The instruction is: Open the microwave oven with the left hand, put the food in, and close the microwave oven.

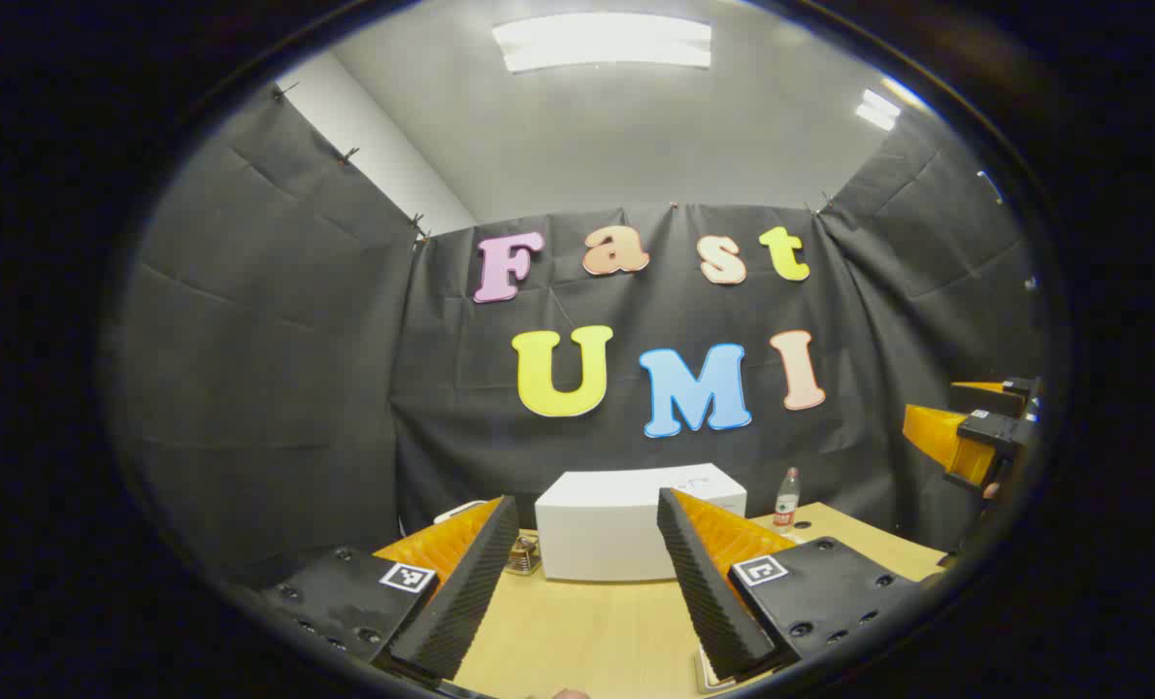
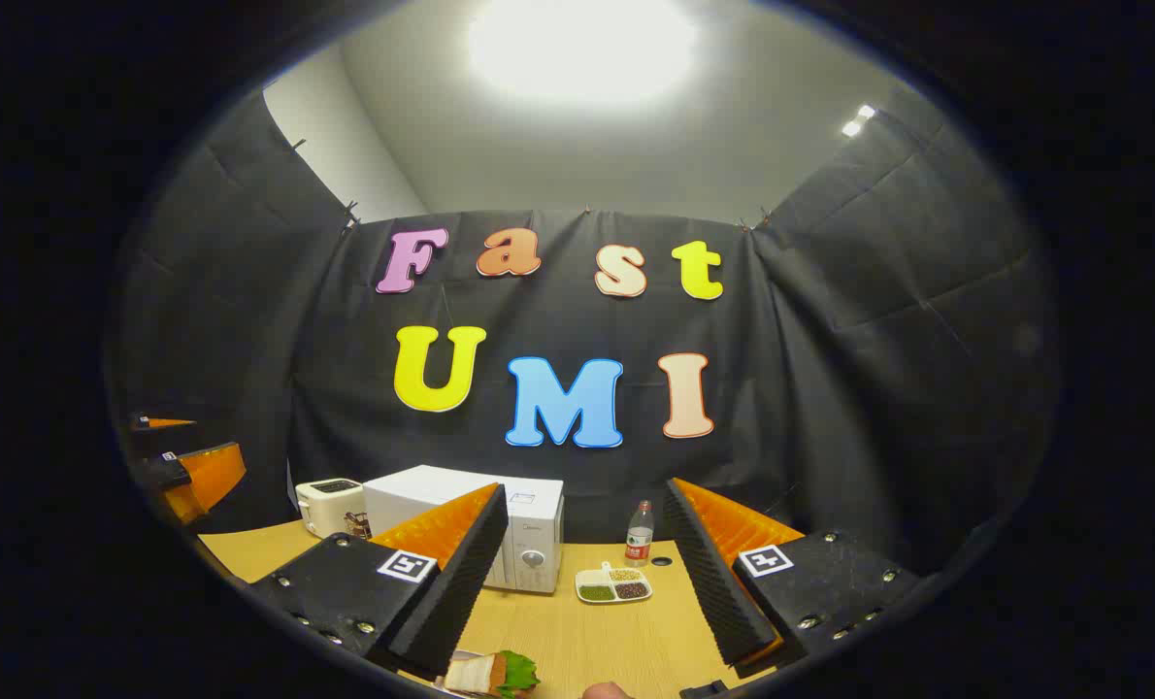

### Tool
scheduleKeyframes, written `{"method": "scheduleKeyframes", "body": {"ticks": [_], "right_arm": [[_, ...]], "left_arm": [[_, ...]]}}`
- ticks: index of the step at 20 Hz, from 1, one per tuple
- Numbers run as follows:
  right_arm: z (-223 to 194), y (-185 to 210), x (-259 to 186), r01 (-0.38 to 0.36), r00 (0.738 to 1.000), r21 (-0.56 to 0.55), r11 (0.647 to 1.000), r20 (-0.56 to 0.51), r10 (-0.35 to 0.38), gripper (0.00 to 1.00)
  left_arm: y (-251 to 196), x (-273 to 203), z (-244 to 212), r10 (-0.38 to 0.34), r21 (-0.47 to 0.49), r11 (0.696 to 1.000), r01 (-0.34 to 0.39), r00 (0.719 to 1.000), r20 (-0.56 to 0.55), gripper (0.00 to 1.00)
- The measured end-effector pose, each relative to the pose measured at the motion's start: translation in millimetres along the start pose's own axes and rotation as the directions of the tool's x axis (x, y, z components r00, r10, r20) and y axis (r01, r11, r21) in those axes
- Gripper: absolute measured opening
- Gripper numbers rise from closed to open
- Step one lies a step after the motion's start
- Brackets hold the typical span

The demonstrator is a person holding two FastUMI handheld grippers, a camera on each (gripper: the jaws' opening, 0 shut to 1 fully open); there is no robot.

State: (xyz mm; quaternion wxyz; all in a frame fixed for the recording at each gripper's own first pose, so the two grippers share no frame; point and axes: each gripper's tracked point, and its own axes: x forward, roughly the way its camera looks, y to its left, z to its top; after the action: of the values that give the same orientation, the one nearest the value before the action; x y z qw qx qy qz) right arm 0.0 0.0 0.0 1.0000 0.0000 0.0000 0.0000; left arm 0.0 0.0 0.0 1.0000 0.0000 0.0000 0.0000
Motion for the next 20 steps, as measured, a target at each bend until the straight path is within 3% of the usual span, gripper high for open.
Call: {"method": "scheduleKeyframes", "body": {"ticks": [2, 4, 5, 6, 8, 10, 13, 15, 18, 19, 20], "right_arm": [[0, -5, 0, 0.003, 1.000, 0.001, 1.000, 0.002, -0.003, 0.97], [1, -11, 0, 0.018, 1.000, -0.006, 1.000, 0.008, -0.018, 0.97], [2, -13, 0, 0.026, 1.000, 0.000, 1.000, 0.010, -0.026, 0.97], [0, -14, 0, 0.030, 0.999, 0.009, 0.999, 0.009, -0.030, 0.97], [-4, -17, 0, 0.032, 0.999, 0.014, 0.999, -0.001, -0.032, 0.97], [-7, -24, 2, 0.043, 0.999, -0.002, 0.999, -0.006, -0.043, 0.97], [-8, -29, 3, 0.046, 0.999, 0.013, 0.999, -0.012, -0.046, 0.97], [-8, -35, 2, 0.052, 0.999, 0.004, 0.999, -0.006, -0.052, 0.97], [-12, -45, 3, 0.050, 0.999, 0.004, 0.999, -0.006, -0.050, 0.97], [-14, -48, 3, 0.047, 0.999, 0.010, 0.999, -0.009, -0.047, 0.97], [-17, -52, 4, 0.045, 0.999, 0.019, 0.999, -0.015, -0.044, 0.97]], "left_arm": [[-4, 0, 2, -0.003, -0.004, 1.000, 0.003, 1.000, 0.003, 0.99], [-6, 0, 1, -0.006, -0.014, 1.000, 0.006, 1.000, 0.001, 0.91], [-6, 2, -2, -0.008, -0.015, 1.000, 0.008, 1.000, -0.006, 1.00], [-6, 3, -2, -0.007, -0.013, 1.000, 0.007, 1.000, -0.010, 1.00], [-6, 6, 0, -0.002, -0.012, 1.000, 0.002, 1.000, -0.007, 0.91], [-6, 9, 2, -0.001, -0.017, 1.000, 0.001, 1.000, 0.006, 0.91], [-6, 13, -1, 0.007, -0.016, 1.000, -0.007, 1.000, 0.004, 1.00], [-9, 16, -1, 0.013, -0.024, 1.000, -0.013, 1.000, -0.002, 1.00], [-13, 18, -2, 0.022, -0.026, 0.999, -0.022, 1.000, -0.003, 0.91], [-14, 20, -2, 0.029, -0.021, 0.999, -0.029, 1.000, -0.004, 1.00], [-17, 21, -3, 0.031, -0.018, 0.999, -0.031, 1.000, -0.002, 1.00]]}}
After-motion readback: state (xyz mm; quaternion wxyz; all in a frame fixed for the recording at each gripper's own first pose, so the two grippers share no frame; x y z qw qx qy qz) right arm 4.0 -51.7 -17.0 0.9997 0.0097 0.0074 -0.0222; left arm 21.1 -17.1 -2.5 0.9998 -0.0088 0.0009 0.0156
